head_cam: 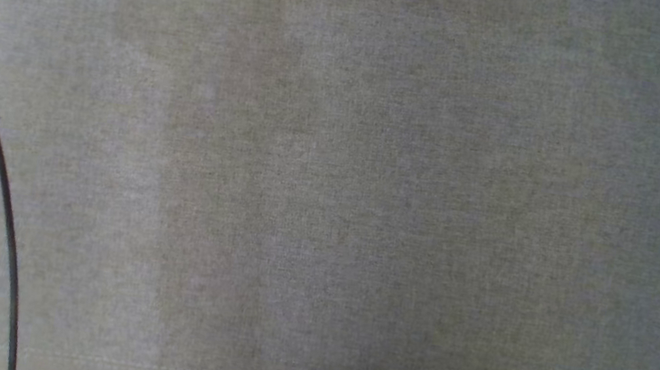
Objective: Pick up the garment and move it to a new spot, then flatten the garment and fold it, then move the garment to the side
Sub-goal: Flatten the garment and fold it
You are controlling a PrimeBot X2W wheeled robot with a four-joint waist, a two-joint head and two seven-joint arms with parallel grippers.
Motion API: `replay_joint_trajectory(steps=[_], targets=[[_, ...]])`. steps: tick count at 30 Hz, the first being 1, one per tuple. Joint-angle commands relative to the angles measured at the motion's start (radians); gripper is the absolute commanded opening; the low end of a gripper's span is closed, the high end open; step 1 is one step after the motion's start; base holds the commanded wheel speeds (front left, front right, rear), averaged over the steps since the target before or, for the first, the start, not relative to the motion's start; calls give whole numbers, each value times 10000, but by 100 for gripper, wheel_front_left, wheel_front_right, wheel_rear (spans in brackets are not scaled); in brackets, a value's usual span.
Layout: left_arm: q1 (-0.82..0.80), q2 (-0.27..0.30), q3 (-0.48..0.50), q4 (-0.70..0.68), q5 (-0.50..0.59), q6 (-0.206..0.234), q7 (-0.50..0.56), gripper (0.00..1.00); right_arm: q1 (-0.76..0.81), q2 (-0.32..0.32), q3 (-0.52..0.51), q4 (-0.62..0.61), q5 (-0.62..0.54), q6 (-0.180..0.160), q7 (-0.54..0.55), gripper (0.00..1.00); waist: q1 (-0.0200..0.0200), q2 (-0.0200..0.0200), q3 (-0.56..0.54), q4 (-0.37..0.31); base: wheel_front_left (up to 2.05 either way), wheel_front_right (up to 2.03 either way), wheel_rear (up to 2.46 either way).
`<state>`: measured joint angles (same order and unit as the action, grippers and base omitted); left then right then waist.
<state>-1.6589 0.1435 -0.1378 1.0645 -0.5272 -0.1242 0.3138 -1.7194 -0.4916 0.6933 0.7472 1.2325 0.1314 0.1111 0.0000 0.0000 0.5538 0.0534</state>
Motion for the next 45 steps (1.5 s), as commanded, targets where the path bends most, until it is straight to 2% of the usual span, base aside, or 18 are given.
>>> replay_joint_trajectory(steps=[1,3,6,10,14,15,21,26,31,35,41,45], targets=[[197,386,-411,-432,-256,-55,275,0,622,-258,120,-452,212,-7,262,0,0,0,-261,-35,0,0,0],[936,489,-1030,-813,-813,-59,758,0,1395,-596,420,-802,400,-7,508,0,0,0,-557,-91,0,0,0],[2308,939,-1994,-1840,-2075,-62,1670,0,2595,-1098,790,-1376,742,-7,807,0,0,0,-1153,-203,0,0,0],[4299,1996,-3071,-3475,-3853,-63,2968,0,4114,-1643,1297,-2043,1127,-7,1341,0,0,0,-2129,-417,0,0,0],[6096,3138,-3924,-4813,-5132,-63,4265,0,5441,-2082,1858,-2424,1455,-7,2338,0,0,0,-3121,-637,0,0,0],[6096,3138,-3924,-4813,-5132,-63,4265,0,5441,-2082,1858,-2424,1455,-7,2338,0,0,0,-3121,-637,0,0,0],[8096,4304,-4549,-6142,-6054,-64,5225,0,7144,-2815,2851,-2909,1587,-7,4338,0,0,0,-4367,-953,0,0,0],[9578,5015,-4928,-7166,-6442,-34,5955,0,8423,-3484,3510,-4118,1930,-7,6024,0,0,0,-5022,-1233,0,0,0],[10812,5660,-5233,-8409,-6789,346,6693,0,9534,-4481,3921,-5593,2340,-7,7292,0,0,0,-5351,-1416,0,0,0],[11559,6208,-5307,-9460,-7301,787,7395,0,10032,-5201,3921,-6503,2546,-7,7737,0,0,0,-5465,-1492,0,0,0],[11702,6578,-5122,-10434,-7725,1368,7882,0,9972,-5656,3663,-7085,2827,-7,8445,0,0,0,-5197,-1394,0,0,0],[10972,6356,-4997,-10318,-7854,1747,8303,0,9126,-5292,3308,-6655,2949,-7,9216,0,0,0,-4633,-1142,0,0,0]])
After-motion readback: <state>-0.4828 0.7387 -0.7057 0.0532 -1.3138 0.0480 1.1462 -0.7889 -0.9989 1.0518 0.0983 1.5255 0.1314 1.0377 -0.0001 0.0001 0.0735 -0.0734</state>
